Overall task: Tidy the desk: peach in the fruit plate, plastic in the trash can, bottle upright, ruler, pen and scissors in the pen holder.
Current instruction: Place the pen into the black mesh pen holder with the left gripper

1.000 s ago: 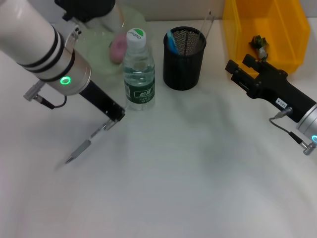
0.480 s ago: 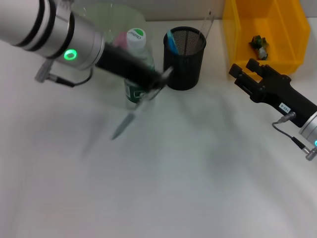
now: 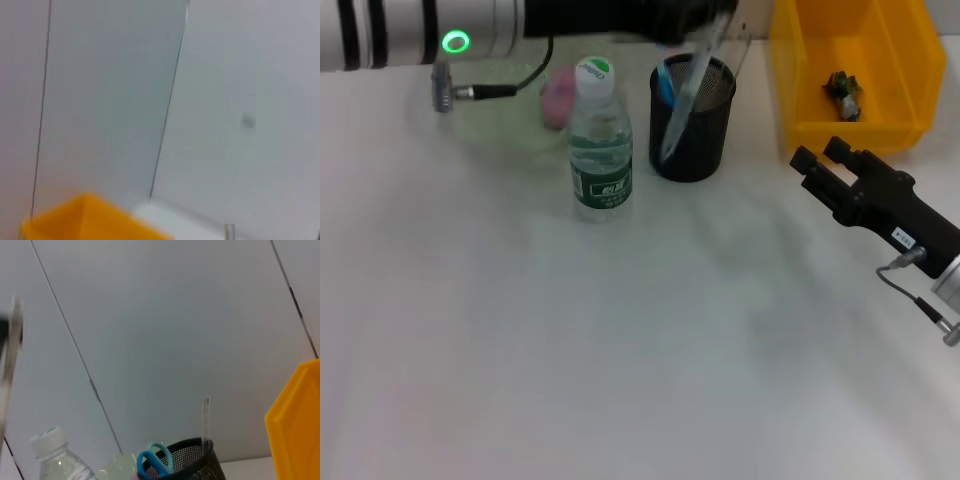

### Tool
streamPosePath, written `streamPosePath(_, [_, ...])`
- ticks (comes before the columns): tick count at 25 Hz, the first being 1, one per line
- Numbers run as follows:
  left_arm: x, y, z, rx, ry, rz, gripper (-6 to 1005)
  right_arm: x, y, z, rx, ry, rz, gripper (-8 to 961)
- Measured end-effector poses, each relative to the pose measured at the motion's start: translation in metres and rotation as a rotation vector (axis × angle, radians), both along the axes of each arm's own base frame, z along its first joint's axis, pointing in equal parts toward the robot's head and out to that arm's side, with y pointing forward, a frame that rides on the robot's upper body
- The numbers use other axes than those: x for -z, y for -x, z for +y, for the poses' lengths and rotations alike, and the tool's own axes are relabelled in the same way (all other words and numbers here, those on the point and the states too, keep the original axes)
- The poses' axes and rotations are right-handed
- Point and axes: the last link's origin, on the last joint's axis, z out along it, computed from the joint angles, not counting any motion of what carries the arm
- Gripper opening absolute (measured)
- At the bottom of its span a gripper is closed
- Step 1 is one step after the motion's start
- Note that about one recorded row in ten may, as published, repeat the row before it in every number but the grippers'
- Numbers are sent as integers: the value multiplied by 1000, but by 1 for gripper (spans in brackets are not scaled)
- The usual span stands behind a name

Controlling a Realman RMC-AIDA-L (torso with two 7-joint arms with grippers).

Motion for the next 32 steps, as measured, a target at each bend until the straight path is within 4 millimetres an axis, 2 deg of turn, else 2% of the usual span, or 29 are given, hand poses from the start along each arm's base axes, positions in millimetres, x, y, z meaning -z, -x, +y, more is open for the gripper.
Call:
streamPosePath(4, [3,1,2,43,-51,-230,152,2,-1,-5,6,8,8,603])
streamPosePath(6, [16,6,7,50,-65,-317,155,4,-1,-6,4,16,15,603])
streamPosePath(16, [54,16,35,14,-88,-370,165,10,3,-13,-1,41,47,603])
streamPosePath(24, [64,24,42,44,-247,-341,173,15,3,-19,6,59,55,603])
streamPosePath(32, [77,46,44,20,-401,-304,181,19,2,-24,22,69,71,604])
